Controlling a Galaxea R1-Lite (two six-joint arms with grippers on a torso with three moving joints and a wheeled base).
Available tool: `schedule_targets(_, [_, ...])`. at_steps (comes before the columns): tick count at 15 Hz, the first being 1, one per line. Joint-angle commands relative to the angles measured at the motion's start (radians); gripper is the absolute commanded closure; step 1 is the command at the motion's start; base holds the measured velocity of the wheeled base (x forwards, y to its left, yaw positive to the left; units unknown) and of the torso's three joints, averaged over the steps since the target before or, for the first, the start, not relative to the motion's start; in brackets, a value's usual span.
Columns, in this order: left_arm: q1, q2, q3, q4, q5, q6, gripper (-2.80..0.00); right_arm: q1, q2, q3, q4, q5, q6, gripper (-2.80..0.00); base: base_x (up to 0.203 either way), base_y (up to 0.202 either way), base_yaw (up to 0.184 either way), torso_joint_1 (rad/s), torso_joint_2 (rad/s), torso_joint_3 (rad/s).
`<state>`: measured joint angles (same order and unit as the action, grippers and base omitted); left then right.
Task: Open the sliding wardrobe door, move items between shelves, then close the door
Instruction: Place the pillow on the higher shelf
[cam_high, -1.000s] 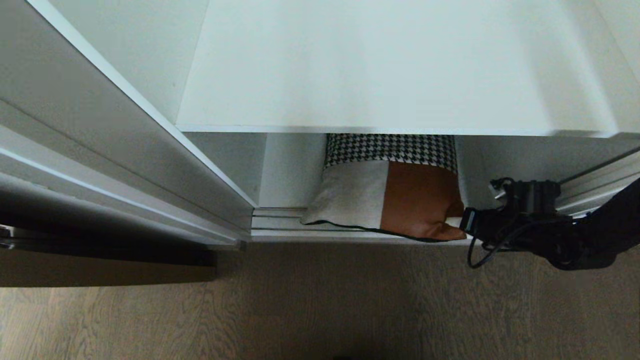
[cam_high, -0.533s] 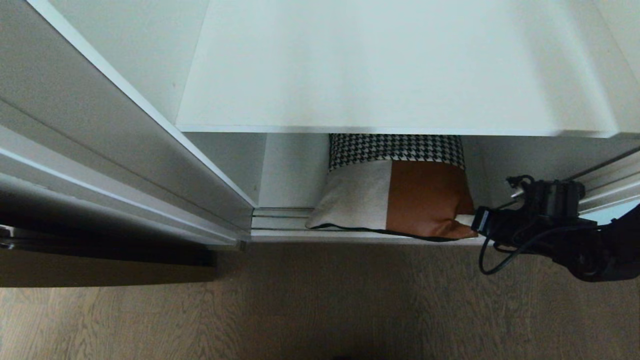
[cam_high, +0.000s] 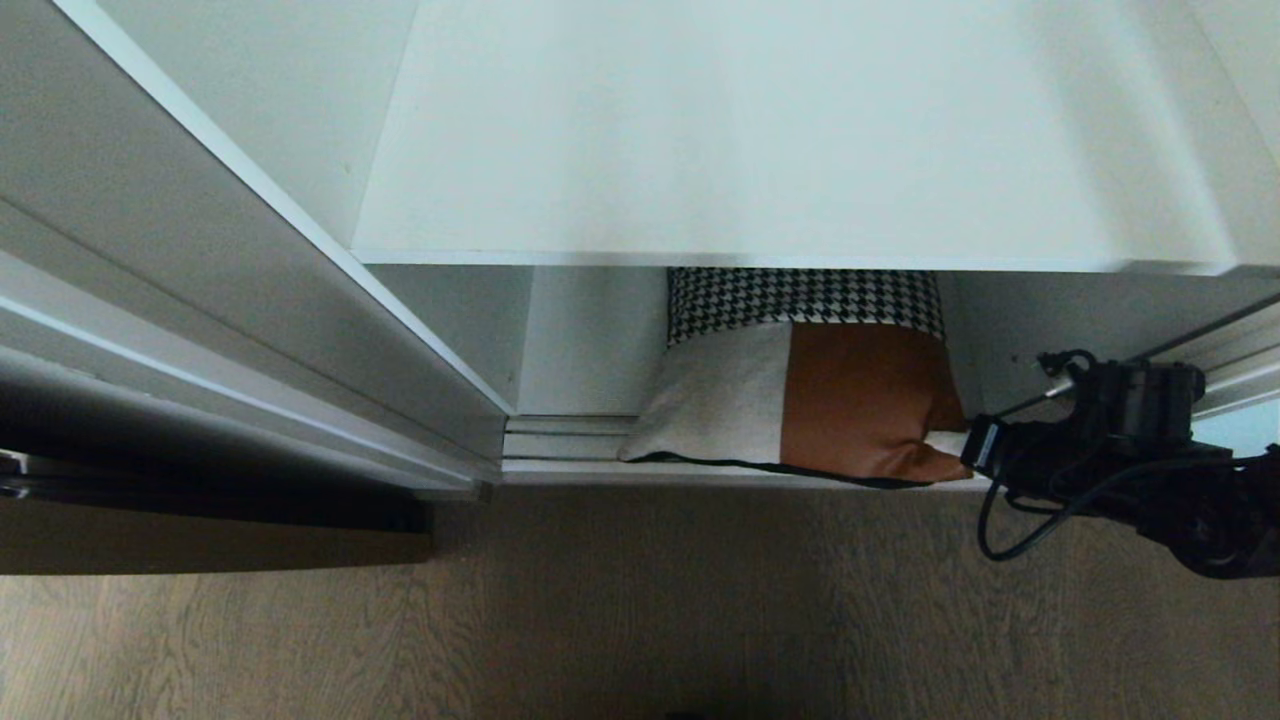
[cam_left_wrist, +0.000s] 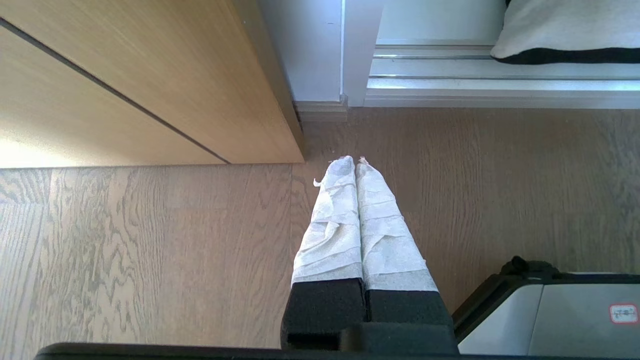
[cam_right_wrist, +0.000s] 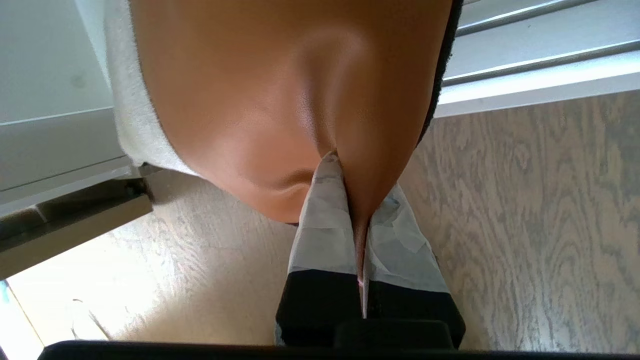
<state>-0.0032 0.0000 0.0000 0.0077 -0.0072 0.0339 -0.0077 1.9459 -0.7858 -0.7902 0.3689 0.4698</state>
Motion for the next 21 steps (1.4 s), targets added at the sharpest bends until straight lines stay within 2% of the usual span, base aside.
schedule_targets(1, [0.000,0.002,0.000,0.003,0.001,0.003,0.00,-0.012,-0.022,0.020,-0.006,0.002,0.000,0.00,0.000,0.000,0.000,0.000,0.00,0.000])
schedule_targets(4, [0.000,0.003,-0.011,0.034,-0.009,0.049,0.00,-0.029,-0.015,0.025,-0.006,0.004,0.001,0.00,0.000,0.000,0.000,0.000,0.00,0.000])
schedule_targets(6, [0.000,0.014,-0.091,0.086,-0.017,0.057,0.00,-0.031,-0.013,0.036,-0.007,0.004,0.001,0.00,0.000,0.000,0.000,0.000,0.00,0.000])
schedule_targets(7, [0.000,0.031,-0.169,0.149,-0.033,0.052,0.00,-0.032,-0.017,0.037,-0.006,0.004,0.000,0.00,0.000,0.000,0.000,0.000,0.00,0.000])
schedule_targets(9, [0.000,0.089,-0.284,0.358,-0.120,0.030,0.00,-0.032,-0.022,0.044,-0.007,0.005,0.002,0.00,0.000,0.000,0.000,0.000,0.00,0.000])
schedule_targets(11, [0.000,0.201,-0.316,0.391,-0.147,0.015,0.00,-0.032,-0.018,0.059,-0.010,0.005,0.014,0.00,0.000,0.000,0.000,0.000,0.00,0.000])
schedule_targets(14, [-0.005,0.400,-0.417,0.429,-0.187,-0.049,0.00,-0.049,0.003,0.075,-0.051,0.007,0.021,0.00,0.000,0.000,0.000,0.000,0.00,0.000])
schedule_targets(17, [-0.008,0.545,-0.491,0.559,-0.394,-0.073,0.00,-0.057,0.019,0.068,-0.067,0.019,0.021,0.00,0.000,0.000,0.000,0.000,0.00,0.000])
schedule_targets(18, [-0.008,0.591,-0.493,0.576,-0.445,-0.074,0.00,-0.057,0.015,0.069,-0.067,0.019,0.021,0.00,0.000,0.000,0.000,0.000,0.00,0.000])
schedule_targets(20, [-0.010,0.689,-0.472,0.580,-0.511,-0.044,0.00,-0.055,0.004,0.067,-0.067,0.019,0.020,0.00,0.000,0.000,0.000,0.000,0.00,0.000])
schedule_targets(21, [-0.010,0.742,-0.455,0.569,-0.524,-0.001,0.00,-0.055,0.002,0.063,-0.067,0.019,0.020,0.00,0.000,0.000,0.000,0.000,0.00,0.000])
